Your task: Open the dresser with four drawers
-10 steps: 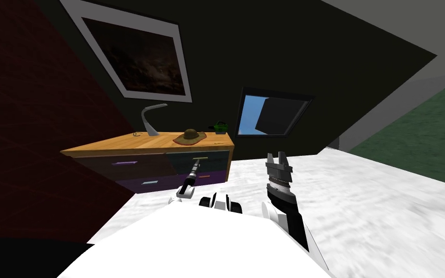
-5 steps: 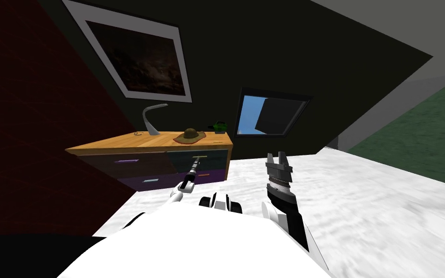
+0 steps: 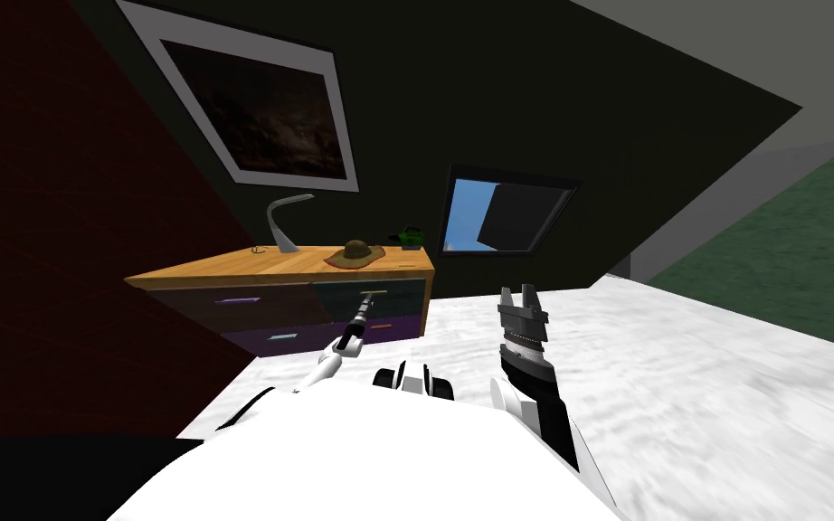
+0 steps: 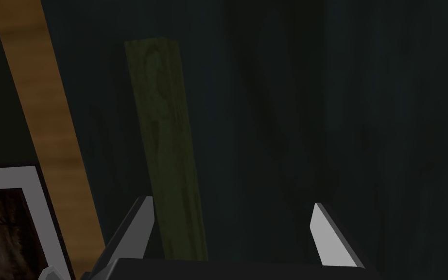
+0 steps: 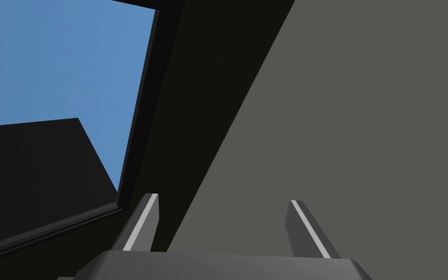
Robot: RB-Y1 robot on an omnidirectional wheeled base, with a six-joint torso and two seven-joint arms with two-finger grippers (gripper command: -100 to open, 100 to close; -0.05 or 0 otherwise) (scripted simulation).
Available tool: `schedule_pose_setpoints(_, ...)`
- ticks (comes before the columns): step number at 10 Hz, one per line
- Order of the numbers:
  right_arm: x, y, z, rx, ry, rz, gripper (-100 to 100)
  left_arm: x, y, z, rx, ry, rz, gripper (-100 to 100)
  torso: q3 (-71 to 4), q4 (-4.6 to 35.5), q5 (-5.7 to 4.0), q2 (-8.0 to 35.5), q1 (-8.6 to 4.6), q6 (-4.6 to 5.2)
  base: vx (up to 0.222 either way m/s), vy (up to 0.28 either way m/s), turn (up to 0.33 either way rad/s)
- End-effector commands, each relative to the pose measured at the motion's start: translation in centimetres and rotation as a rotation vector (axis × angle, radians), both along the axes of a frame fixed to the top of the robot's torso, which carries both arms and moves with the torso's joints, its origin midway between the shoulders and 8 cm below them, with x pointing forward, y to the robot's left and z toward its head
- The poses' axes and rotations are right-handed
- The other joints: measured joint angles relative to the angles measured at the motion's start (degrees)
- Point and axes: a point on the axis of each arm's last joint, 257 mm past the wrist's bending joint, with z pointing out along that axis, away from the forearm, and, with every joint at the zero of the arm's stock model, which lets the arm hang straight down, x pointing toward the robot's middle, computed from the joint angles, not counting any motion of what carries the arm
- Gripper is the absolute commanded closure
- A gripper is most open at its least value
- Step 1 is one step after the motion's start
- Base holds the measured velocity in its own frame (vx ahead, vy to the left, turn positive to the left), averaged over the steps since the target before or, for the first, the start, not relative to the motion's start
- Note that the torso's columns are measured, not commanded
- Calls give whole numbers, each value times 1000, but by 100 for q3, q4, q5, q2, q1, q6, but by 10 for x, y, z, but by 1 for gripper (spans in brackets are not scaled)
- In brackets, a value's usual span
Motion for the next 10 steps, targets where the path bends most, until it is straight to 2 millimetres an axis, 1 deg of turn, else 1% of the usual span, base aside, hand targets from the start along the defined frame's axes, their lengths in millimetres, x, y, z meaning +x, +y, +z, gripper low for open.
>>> schedule_pose_setpoints(1, 0, 0, 0, 0, 0, 0, 0, 14, 2, 10, 2, -24, -3, -100, -8, -12, 8, -12, 6, 2, -1, -11, -4)
schedule_pose_setpoints(3, 0, 0, 0, 0, 0, 0, 0, 5, 8, -12, 3, 27, 11, -100, -12, -19, 14, -17, 14, 0, 8, 2, 0)
schedule_pose_setpoints(4, 0, 0, 0, 0, 0, 0, 0, 4, 8, -14, 3, 32, 12, -100, -9, -18, 13, -12, 12, 0, 5, 5, -3)
schedule_pose_setpoints(5, 0, 0, 0, 0, 0, 0, 0, 21, 25, 11, 11, -16, 21, -100, -14, -35, 23, -24, 21, -2, -47, -41, -10)
schedule_pose_setpoints(6, 0, 0, 0, 0, 0, 0, 0, 28, 23, 18, 11, -27, 16, -100, -12, -26, 17, -14, 9, -1, -56, -53, 3)
schedule_pose_setpoints(8, 0, 0, 0, 0, 0, 0, 0, 18, 30, -6, 13, 29, 33, -100, -7, -17, 12, -10, 8, 1, -19, -16, 0)
schedule_pose_setpoints(9, 0, 0, 0, 0, 0, 0, 0, 33, 49, 22, 22, -22, 47, -100, -10, -18, 14, -14, 14, 0, -43, -37, -8)
schedule_pose_setpoints(10, 0, 0, 0, 0, 0, 0, 0, 40, 47, 28, 22, -29, 44, -100, -5, -14, 9, -2, 3, 1, -48, -52, 3)
